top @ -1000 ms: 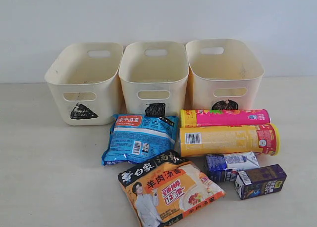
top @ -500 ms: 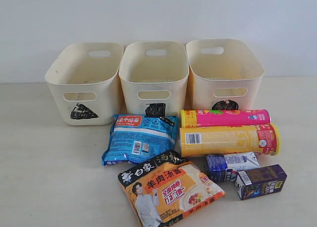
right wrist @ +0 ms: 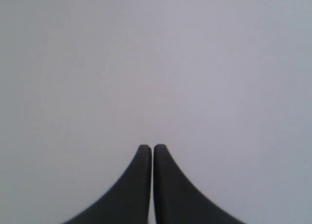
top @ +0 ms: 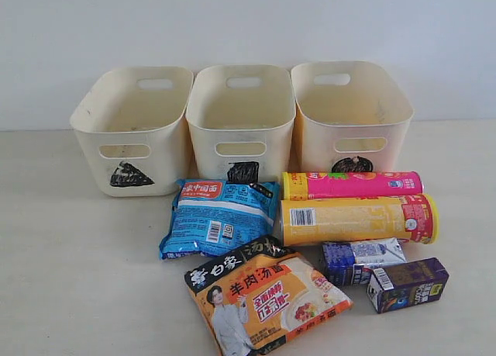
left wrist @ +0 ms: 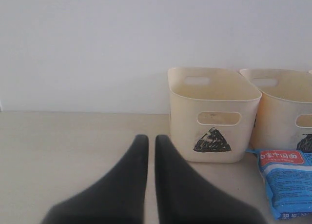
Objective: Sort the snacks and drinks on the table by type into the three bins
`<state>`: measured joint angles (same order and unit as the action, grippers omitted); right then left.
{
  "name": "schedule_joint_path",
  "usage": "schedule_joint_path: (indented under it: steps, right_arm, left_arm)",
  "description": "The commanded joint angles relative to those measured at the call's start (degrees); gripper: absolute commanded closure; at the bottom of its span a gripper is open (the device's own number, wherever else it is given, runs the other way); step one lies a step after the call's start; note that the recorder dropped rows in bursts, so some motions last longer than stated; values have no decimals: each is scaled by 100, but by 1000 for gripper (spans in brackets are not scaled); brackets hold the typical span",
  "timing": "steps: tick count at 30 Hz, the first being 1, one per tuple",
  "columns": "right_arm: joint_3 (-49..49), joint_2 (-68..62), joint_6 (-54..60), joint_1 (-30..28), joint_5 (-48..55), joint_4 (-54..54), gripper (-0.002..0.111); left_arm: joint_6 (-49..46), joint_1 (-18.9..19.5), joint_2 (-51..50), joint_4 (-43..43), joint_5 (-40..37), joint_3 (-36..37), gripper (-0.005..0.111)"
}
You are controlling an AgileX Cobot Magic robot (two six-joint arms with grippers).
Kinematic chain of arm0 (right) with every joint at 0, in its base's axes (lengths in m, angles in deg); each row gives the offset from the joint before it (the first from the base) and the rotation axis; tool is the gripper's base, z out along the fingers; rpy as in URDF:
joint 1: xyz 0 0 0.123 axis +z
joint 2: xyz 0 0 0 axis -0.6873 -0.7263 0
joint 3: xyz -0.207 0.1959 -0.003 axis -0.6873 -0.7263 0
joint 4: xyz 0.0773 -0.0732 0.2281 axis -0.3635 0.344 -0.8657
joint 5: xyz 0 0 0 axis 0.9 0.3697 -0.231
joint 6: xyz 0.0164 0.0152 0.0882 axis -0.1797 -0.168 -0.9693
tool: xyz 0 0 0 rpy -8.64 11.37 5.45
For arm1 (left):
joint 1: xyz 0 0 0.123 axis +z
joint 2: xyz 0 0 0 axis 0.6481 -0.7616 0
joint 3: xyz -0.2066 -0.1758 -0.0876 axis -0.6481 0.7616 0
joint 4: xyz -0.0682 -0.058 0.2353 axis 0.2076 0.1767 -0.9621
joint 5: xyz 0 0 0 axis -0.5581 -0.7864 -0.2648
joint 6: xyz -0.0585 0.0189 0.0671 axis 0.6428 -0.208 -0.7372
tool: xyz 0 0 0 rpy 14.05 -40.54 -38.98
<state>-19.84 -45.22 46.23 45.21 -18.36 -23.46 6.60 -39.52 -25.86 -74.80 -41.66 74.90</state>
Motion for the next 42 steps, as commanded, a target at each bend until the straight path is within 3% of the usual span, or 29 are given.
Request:
schedule_joint_path:
  steps: [1,4,12,16,22,29,36,42]
  right_arm:
    - [635,-1202,117,6,223,67,108]
    - [1048,-1910,156,6,1239,277,108]
    - [2622,-3318,550,6,5340,1711,108]
    - [3359,-3761,1628,149,7300,1745,108]
    - [4209,-4273,2457,513,9404,1707,108]
    - [4384,-4393,4111,1002,10528,1513,108]
    - [4384,-4393,6171,1467,11625,207,108]
    - [3620,-4383,7407,1824,11656,-204,108]
  left_arm:
    - [12,21,17,68,82,23,102]
    - [12,21,17,68,82,23,102]
    - [12,21,17,68,82,23,102]
    - [12,21,17,68,82,23,102]
    - [12,21,17,68,82,23,102]
    - [12,21,17,68,82,23,102]
    - [12,21,17,68,82,23,102]
    - [12,21,17,68,82,23,102]
